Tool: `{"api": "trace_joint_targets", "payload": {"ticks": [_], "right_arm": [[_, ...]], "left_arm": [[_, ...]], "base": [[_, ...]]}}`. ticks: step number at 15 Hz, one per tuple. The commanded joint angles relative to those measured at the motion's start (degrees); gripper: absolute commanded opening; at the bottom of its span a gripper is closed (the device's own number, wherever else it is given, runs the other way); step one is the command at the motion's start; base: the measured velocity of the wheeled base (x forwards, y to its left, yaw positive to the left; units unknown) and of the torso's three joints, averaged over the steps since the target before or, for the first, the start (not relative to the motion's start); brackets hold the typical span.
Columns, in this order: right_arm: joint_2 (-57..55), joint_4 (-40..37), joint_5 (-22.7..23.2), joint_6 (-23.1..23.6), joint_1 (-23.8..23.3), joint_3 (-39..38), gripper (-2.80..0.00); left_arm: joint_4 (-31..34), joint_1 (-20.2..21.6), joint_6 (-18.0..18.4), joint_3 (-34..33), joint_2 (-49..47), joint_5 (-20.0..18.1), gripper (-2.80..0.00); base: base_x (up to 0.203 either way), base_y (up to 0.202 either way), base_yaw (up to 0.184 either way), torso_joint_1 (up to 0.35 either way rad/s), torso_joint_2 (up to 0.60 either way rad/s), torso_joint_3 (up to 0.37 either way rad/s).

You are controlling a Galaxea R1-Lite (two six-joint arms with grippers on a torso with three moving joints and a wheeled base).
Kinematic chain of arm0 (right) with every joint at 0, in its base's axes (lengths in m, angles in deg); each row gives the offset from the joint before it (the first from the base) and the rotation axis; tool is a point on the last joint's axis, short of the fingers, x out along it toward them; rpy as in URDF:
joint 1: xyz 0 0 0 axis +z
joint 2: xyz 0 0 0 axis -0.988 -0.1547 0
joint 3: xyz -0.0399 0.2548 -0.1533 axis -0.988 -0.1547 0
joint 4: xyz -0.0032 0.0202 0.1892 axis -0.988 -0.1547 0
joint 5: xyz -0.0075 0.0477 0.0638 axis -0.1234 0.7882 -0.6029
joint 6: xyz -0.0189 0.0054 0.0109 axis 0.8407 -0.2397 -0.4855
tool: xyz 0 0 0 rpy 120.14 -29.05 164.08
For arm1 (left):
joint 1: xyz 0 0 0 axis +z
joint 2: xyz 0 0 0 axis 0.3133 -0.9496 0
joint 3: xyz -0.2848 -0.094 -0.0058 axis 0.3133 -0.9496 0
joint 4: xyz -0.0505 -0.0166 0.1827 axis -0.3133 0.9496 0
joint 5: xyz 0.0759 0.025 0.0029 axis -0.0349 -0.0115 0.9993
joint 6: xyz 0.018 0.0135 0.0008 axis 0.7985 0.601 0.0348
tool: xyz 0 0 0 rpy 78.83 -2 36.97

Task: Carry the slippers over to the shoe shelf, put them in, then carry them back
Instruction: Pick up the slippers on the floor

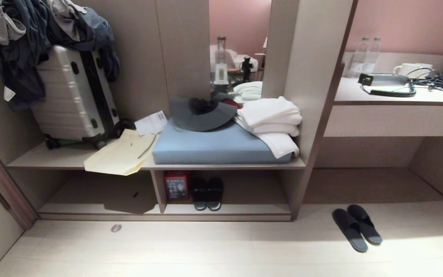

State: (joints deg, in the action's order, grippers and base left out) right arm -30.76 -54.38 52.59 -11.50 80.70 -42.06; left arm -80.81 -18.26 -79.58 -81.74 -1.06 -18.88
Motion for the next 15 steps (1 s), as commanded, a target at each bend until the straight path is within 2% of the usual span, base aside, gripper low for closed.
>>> {"api": "trace_joint_targets", "payload": {"ticks": [1,10,15], "right_arm": [[0.02,0.01,0.01,-0.03,-0.04,0.00,-2.80],[0.05,0.01,0.01,-0.03,-0.04,0.00,-2.80],[0.02,0.01,0.01,-0.12,0.05,0.00,-2.80]], "left_arm": [[-0.01,0.00,-0.01,0.00,-0.05,0.01,-2.80],[-0.01,0.00,-0.01,0.00,-0.05,0.01,-2.80],[-0.01,0.00,-0.01,0.00,-0.05,0.01,-2.80]], "base": [[0.193,0.000,-0.003,-0.005,-0.01,0.005],[0.192,0.000,-0.001,0.003,0.00,0.003],[0.020,0.000,-0.001,0.002,0.00,0.000]]}}
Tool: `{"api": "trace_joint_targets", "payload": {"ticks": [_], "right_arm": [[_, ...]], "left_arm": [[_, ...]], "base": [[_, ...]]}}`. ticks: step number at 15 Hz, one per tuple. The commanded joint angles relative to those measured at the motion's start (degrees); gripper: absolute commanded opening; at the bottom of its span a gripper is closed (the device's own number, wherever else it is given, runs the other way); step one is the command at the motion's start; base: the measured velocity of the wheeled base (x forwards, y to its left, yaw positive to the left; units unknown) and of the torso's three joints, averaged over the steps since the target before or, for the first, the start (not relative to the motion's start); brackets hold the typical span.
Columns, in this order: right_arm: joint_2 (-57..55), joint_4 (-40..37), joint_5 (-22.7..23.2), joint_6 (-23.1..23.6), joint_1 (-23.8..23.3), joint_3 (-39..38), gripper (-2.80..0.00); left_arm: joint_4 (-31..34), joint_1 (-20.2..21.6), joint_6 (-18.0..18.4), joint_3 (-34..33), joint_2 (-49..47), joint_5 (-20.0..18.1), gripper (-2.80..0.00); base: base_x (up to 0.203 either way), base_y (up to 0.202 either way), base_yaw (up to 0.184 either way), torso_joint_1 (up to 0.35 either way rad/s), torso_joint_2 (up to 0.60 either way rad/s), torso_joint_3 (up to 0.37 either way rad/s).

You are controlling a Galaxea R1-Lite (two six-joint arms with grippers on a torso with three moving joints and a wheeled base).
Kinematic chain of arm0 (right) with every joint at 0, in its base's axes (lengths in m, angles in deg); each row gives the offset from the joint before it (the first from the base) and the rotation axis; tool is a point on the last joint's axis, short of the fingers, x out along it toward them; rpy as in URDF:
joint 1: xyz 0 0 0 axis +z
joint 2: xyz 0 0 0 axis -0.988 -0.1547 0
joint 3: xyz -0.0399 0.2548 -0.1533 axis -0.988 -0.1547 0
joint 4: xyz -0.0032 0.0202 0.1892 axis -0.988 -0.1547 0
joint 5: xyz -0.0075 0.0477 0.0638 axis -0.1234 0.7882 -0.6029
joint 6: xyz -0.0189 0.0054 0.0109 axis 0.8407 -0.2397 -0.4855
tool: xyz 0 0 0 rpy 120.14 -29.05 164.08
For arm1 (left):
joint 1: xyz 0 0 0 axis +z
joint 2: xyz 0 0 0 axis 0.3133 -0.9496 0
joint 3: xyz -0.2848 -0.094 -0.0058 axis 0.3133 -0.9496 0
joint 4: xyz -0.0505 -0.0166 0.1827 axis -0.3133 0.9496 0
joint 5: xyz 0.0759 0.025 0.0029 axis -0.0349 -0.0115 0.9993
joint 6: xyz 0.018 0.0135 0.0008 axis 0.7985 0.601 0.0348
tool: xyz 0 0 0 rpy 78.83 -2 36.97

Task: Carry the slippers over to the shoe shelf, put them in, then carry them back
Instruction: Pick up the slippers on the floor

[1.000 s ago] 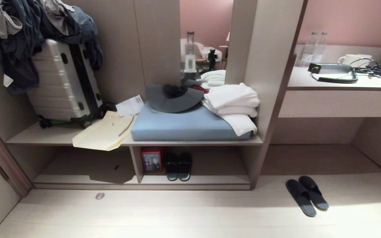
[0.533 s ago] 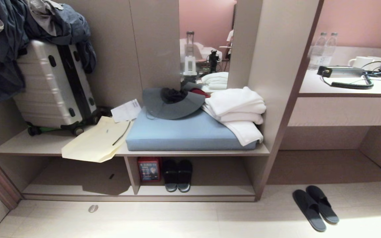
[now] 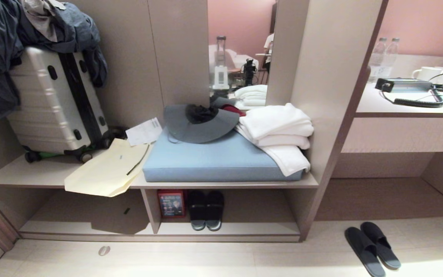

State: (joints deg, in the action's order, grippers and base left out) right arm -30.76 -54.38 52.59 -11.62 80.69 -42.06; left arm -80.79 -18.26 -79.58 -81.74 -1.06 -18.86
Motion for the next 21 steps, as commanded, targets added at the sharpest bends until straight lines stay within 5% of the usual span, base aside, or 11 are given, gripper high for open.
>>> {"api": "trace_joint_targets", "payload": {"ticks": [1,5,21], "right_arm": [[0.02,0.01,0.01,0.00,0.06,0.00,-2.80],[0.02,0.01,0.01,0.00,-0.01,0.00,-2.80],[0.02,0.01,0.01,0.00,-0.02,0.00,-2.80]], "left_arm": [[-0.04,0.00,-0.01,0.00,-0.05,-0.02,-2.80],[-0.04,0.00,-0.01,0.00,-0.05,-0.02,-2.80],[-0.04,0.00,0.07,0.00,-0.05,-0.02,-2.80]], "base": [[0.000,0.000,0.000,0.000,0.00,0.000],[0.000,-0.064,-0.001,0.002,0.00,0.001],[0.000,-0.196,0.003,0.002,0.00,0.001]]}}
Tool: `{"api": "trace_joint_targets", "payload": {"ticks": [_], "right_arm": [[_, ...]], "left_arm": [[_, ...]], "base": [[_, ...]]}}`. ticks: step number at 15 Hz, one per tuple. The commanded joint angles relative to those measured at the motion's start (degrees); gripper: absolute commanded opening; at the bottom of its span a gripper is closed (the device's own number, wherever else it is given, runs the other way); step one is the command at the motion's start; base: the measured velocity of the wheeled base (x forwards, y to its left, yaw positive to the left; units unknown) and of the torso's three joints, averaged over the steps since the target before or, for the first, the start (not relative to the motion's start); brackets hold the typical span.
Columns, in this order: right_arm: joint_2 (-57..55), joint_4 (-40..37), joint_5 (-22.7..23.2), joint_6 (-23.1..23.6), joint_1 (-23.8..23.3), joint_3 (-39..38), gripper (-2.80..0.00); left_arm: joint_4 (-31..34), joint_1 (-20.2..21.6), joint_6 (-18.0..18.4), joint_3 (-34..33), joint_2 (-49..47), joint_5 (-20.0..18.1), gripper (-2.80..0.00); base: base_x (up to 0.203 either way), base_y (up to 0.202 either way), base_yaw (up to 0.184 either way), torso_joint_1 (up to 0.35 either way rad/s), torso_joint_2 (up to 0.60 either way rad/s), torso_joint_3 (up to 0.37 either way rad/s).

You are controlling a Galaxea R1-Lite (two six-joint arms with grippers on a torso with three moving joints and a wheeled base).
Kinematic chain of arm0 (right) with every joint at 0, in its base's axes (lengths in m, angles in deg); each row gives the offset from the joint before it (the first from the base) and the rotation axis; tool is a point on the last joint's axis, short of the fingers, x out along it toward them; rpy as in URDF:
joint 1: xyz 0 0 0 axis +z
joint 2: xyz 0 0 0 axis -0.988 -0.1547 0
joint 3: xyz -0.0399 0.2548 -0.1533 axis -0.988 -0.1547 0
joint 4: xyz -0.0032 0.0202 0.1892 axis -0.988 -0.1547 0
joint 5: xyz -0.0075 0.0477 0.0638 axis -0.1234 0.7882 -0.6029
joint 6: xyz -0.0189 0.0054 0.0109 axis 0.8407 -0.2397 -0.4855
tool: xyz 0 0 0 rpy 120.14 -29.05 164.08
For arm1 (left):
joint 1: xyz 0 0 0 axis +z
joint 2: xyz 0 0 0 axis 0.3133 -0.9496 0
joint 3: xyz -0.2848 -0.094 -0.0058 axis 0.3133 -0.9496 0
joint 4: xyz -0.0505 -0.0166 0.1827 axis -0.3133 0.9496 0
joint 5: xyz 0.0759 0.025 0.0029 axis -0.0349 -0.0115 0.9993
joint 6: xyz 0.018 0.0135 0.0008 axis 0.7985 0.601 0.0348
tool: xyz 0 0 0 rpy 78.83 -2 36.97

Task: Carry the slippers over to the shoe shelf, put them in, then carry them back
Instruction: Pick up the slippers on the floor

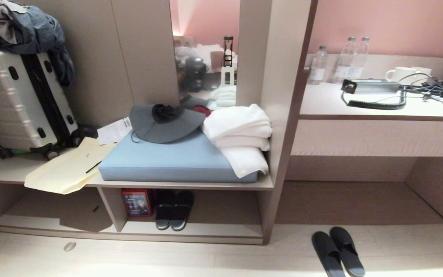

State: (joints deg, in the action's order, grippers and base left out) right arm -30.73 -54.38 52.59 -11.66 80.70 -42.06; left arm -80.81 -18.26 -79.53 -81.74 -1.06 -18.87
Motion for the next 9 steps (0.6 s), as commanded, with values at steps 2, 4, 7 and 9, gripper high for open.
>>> {"api": "trace_joint_targets", "payload": {"ticks": [2,4,7,9], "right_arm": [[0.00,0.01,0.01,0.04,-0.04,0.00,-2.80],[0.03,0.01,0.01,0.04,-0.04,0.00,-2.80],[0.08,0.01,0.01,0.04,0.04,0.00,-2.80],[0.00,0.01,0.01,0.04,0.02,0.00,-2.80]], "left_arm": [[-0.01,0.00,-0.06,0.00,-0.05,-0.01,-2.80],[-0.01,0.00,-0.05,0.00,-0.05,-0.01,-2.80],[-0.01,0.00,-0.06,0.00,-0.05,-0.01,-2.80],[-0.01,0.00,0.01,0.00,-0.05,-0.01,-2.80]], "base": [[0.000,-0.196,0.001,0.003,0.00,0.003],[0.000,-0.193,0.002,0.001,0.00,0.006],[0.000,-0.196,0.002,0.004,0.01,0.002],[0.000,-0.196,0.001,0.001,0.00,0.003]]}}
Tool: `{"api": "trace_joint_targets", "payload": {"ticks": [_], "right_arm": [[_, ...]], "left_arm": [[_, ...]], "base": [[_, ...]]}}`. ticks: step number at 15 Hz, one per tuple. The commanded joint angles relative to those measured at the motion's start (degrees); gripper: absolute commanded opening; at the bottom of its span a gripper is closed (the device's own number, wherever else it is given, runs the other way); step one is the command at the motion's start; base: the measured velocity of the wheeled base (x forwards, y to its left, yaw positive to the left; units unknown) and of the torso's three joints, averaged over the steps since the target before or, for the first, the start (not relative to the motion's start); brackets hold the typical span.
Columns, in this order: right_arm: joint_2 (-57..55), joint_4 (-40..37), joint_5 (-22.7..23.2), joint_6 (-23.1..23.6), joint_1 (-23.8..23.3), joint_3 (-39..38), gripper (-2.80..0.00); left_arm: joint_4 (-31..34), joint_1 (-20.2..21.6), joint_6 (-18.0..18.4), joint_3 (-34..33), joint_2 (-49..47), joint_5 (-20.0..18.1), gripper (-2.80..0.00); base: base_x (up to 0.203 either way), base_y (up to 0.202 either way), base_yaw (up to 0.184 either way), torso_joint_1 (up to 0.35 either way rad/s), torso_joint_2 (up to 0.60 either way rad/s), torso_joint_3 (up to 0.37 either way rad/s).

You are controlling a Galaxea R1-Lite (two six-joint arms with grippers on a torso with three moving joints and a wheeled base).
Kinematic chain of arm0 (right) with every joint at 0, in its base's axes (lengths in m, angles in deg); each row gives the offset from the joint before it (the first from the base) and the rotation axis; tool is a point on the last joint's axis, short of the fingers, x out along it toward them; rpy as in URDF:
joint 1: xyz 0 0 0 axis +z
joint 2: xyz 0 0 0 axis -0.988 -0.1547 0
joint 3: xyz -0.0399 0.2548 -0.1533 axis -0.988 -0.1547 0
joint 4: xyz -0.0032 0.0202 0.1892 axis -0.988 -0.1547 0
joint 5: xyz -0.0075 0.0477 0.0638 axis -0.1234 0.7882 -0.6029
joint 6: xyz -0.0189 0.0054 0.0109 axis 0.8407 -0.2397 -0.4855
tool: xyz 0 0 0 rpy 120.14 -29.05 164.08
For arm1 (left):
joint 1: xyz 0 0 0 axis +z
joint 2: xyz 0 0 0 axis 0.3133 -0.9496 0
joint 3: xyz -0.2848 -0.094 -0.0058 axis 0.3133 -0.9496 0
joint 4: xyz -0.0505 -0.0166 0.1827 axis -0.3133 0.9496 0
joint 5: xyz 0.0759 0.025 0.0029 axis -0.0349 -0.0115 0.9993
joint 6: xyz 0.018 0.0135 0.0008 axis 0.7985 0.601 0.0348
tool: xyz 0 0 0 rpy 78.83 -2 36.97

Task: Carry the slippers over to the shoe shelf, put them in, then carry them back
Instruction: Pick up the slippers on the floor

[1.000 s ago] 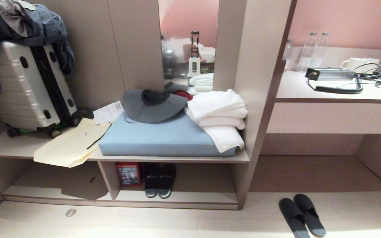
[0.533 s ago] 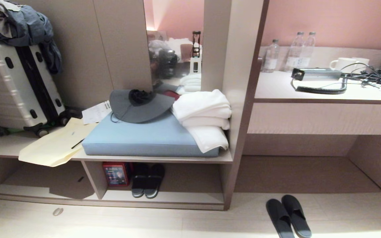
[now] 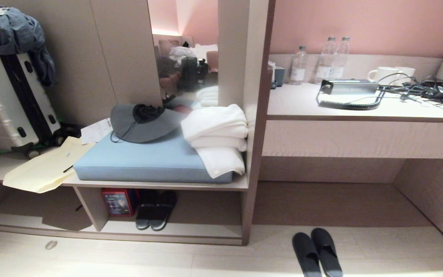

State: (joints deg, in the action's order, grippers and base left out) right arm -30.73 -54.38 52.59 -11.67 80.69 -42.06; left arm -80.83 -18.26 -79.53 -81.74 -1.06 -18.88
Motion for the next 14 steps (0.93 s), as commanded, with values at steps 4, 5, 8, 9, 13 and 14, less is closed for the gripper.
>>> {"api": "trace_joint_targets", "payload": {"ticks": [4,5,8,9,13,14], "right_arm": [[0.08,0.01,0.01,0.05,0.04,0.00,-2.80],[0.09,0.01,0.01,0.05,-0.02,0.00,-2.80],[0.09,0.01,0.01,0.05,-0.02,0.00,-2.80],[0.05,0.01,0.01,0.05,0.06,0.00,-2.80],[0.00,0.01,0.10,0.05,0.04,0.00,-2.80],[0.09,0.01,0.02,0.05,-0.02,0.00,-2.80]], "left_arm": [[0.01,0.00,-0.06,0.00,-0.05,0.01,-2.80],[0.01,0.00,-0.06,0.00,-0.05,0.01,-2.80],[0.01,0.00,-0.06,0.00,-0.05,0.01,-2.80],[0.01,0.00,-0.06,0.00,-0.05,0.01,-2.80],[0.01,0.00,-0.06,0.00,-0.05,0.01,-2.80],[0.01,0.00,0.02,0.00,-0.05,0.01,-2.80]], "base": [[0.000,-0.195,0.002,0.002,0.00,0.001],[0.000,-0.196,0.000,0.003,0.00,0.000],[0.000,-0.198,0.003,0.000,0.00,0.002],[0.000,-0.197,0.001,0.007,0.01,-0.002],[0.000,-0.189,0.003,0.003,0.00,0.001],[0.000,-0.121,0.001,-0.001,0.00,0.003]]}}
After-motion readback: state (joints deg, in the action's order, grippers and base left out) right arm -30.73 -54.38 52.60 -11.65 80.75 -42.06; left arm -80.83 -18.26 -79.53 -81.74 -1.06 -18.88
